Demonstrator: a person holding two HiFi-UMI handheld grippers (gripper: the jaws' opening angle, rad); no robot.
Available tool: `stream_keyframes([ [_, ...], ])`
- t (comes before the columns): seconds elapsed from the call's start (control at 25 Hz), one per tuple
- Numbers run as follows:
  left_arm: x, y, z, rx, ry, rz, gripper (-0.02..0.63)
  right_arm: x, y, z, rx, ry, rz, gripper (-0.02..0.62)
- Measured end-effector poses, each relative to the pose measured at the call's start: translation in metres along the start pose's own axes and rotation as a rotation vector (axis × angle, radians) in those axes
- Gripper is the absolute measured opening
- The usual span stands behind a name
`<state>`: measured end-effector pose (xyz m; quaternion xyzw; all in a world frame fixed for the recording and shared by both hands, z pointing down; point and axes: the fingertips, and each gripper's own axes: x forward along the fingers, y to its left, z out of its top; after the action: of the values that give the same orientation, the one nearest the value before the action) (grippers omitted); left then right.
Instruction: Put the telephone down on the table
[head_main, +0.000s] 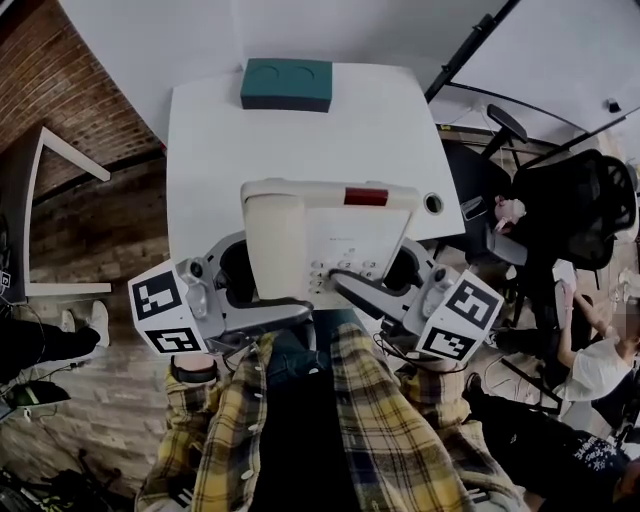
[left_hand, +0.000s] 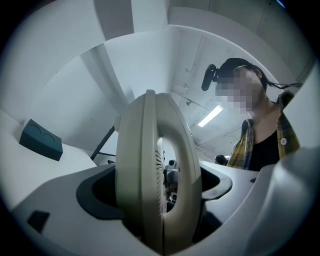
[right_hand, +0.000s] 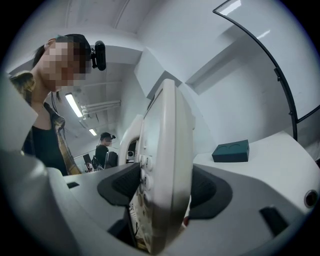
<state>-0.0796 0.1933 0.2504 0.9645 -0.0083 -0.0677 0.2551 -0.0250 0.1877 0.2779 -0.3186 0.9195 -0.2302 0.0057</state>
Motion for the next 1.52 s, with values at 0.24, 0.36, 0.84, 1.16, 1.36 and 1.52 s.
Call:
stream_keyframes([
  [0.24, -0.003, 0.01, -0.001, 0.003, -0.007, 0.015, 0.416, 0.009, -0.007, -0.002, -0.003, 0.003, 0.016, 0.278],
  [0.36, 0.007, 0.031, 0.009, -0.006, -0.01, 0.025, 0.416, 0.016, -0.029, 0.009, 0.007, 0.014, 0.022, 0.278],
  [0.84, 0.059, 0.113, 0.061, -0.019, -0.044, 0.086, 0.416, 0.038, -0.121, 0.069, 0.002, 0.065, 0.079, 0.278],
  [1.16, 0.077, 0.147, 0.073, -0.016, -0.063, 0.143, 0.417, 0.049, -0.16, 0.087, -0.013, 0.1, 0.137, 0.278],
  [1.36, 0.085, 0.164, 0.076, -0.032, -0.06, 0.169, 0.417, 0.055, -0.179, 0.09, 0.007, 0.114, 0.157, 0.278],
  [1.52, 0.087, 0.171, 0.081, -0.028, -0.048, 0.179, 0.416, 0.059, -0.185, 0.093, 0.017, 0.115, 0.165, 0.278],
])
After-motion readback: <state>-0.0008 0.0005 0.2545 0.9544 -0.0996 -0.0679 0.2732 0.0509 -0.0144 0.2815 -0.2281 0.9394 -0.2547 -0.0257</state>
